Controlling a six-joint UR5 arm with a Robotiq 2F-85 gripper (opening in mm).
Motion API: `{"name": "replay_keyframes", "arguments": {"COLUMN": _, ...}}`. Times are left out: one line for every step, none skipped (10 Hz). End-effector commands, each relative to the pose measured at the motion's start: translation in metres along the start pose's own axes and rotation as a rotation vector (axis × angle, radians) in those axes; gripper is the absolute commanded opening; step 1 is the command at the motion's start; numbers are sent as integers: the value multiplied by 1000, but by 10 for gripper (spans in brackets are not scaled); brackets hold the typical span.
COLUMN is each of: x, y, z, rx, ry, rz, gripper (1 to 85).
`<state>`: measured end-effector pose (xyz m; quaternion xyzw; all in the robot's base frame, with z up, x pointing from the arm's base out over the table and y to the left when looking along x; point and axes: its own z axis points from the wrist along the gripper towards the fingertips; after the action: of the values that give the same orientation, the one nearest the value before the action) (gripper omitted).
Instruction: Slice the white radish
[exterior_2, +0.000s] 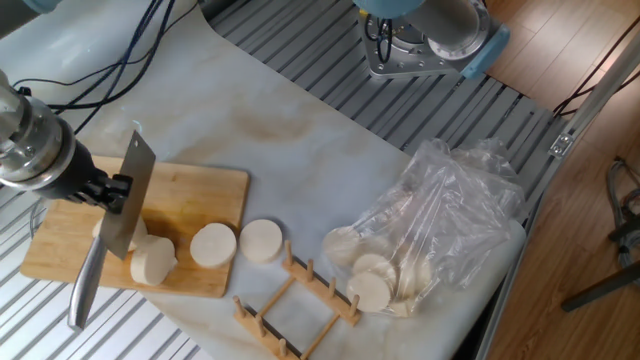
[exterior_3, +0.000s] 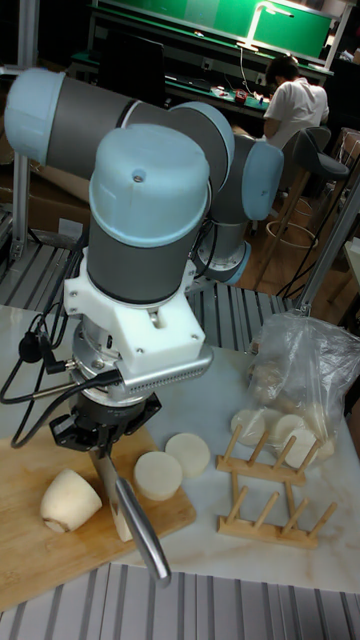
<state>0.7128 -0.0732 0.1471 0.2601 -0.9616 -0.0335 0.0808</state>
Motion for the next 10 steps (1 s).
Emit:
{"name": "replay_keyframes", "arguments": {"x": 7, "y": 1, "z": -69, "rx": 48, "ry": -23, "rz": -100, "gripper": 13}}
{"name": "replay_keyframes", "arguments": {"x": 7, "y": 4, "z": -69, "rx": 43, "ry": -29, "rz": -87, "gripper": 13}}
{"name": "replay_keyframes", "arguments": {"x": 8, "y": 7, "z": -68, "rx": 47, "ry": -30, "rz": -76, "gripper": 13}}
{"name": "replay_keyframes", "arguments": {"x": 10, "y": 10, "z": -65, "rx": 52, "ry": -27, "rz": -77, "gripper": 13}}
{"name": "replay_keyframes", "arguments": {"x": 14, "y": 11, "z": -66, "rx": 63, "ry": -17, "rz": -90, "gripper": 13}}
{"name": "replay_keyframes", "arguments": {"x": 14, "y": 6, "z": -68, "rx": 101, "ry": -19, "rz": -100, "gripper": 13}}
{"name": "replay_keyframes", "arguments": {"x": 12, "y": -1, "z": -69, "rx": 146, "ry": -22, "rz": -111, "gripper": 13}}
{"name": "replay_keyframes", "arguments": {"x": 9, "y": -5, "z": -65, "rx": 166, "ry": -23, "rz": -131, "gripper": 13}}
{"name": "replay_keyframes", "arguments": {"x": 4, "y": -13, "z": -60, "rx": 191, "ry": -32, "rz": -154, "gripper": 13}}
{"name": "replay_keyframes", "arguments": {"x": -5, "y": -18, "z": -51, "rx": 202, "ry": -52, "rz": -173, "gripper": 13}}
